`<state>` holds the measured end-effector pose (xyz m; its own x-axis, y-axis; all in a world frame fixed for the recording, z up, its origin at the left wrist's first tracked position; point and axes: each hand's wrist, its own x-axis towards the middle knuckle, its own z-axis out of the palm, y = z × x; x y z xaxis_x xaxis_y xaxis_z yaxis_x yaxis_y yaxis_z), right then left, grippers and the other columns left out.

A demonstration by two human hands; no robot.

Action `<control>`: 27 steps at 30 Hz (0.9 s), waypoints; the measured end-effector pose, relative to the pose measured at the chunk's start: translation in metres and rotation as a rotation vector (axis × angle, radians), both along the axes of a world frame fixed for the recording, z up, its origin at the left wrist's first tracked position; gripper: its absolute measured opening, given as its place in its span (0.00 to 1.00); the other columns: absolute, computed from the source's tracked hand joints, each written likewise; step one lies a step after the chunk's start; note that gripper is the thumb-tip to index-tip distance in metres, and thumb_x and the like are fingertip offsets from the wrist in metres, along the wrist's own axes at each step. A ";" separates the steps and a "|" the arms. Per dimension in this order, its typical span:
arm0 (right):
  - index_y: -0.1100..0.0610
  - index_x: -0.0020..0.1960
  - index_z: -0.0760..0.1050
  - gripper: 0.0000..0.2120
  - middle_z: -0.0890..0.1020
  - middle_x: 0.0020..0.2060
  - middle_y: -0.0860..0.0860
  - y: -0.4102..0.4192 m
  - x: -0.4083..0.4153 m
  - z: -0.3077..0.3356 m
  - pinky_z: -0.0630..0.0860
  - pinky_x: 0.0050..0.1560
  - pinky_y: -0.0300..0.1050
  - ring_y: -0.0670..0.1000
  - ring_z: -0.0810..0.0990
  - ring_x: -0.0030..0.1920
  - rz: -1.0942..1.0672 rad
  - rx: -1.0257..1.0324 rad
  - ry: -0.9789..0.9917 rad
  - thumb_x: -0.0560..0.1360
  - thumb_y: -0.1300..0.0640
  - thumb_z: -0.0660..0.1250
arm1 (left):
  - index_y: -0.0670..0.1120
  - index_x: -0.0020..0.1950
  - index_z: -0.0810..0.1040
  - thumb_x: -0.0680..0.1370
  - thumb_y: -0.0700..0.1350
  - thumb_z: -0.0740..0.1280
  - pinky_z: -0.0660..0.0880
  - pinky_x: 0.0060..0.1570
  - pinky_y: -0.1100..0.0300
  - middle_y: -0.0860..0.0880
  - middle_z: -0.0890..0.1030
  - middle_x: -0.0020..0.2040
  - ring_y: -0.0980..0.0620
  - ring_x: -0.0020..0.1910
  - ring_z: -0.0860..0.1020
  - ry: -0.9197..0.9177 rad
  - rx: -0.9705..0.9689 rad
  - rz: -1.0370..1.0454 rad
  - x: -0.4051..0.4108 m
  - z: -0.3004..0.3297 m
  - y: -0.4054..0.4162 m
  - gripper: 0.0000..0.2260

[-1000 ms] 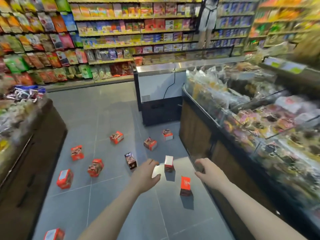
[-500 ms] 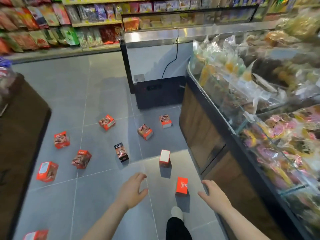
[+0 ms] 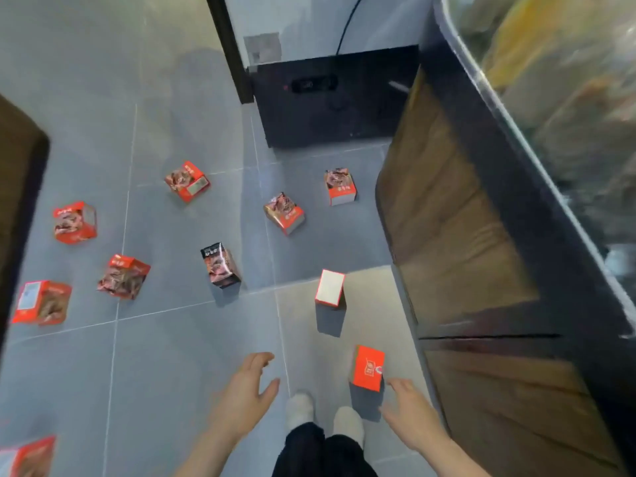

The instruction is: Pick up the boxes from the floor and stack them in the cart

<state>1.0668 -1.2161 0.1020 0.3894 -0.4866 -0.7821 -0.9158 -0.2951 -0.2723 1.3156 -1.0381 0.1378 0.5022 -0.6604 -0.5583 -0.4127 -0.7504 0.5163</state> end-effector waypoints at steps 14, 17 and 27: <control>0.45 0.76 0.36 0.52 0.49 0.73 0.63 0.024 0.043 -0.318 0.72 0.58 0.57 0.67 0.69 0.61 -0.390 -0.212 0.148 0.68 0.36 0.69 | 0.52 0.68 0.68 0.77 0.50 0.65 0.72 0.50 0.62 0.59 0.70 0.60 0.59 0.56 0.74 0.059 0.079 -0.018 -0.004 -0.303 0.009 0.19; 0.44 0.76 0.37 0.51 0.58 0.66 0.62 0.026 0.046 -0.314 0.73 0.54 0.58 0.65 0.69 0.58 -0.423 -0.257 0.125 0.69 0.38 0.70 | 0.53 0.69 0.66 0.78 0.51 0.63 0.70 0.48 0.64 0.58 0.70 0.63 0.60 0.57 0.74 0.063 0.093 0.014 0.002 -0.305 0.013 0.19; 0.53 0.76 0.47 0.51 0.67 0.61 0.50 -0.010 0.096 -0.154 0.67 0.57 0.48 0.57 0.68 0.61 0.231 -0.079 -0.164 0.60 0.47 0.71 | 0.51 0.71 0.64 0.74 0.50 0.68 0.69 0.57 0.62 0.55 0.67 0.68 0.54 0.67 0.67 0.022 0.023 0.004 0.011 -0.162 0.007 0.27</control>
<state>1.1626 -1.2257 -0.0520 0.6150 -0.4277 -0.6624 -0.7677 -0.5166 -0.3792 1.3268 -1.0310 -0.0238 0.4926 -0.6447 -0.5846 -0.3981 -0.7642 0.5074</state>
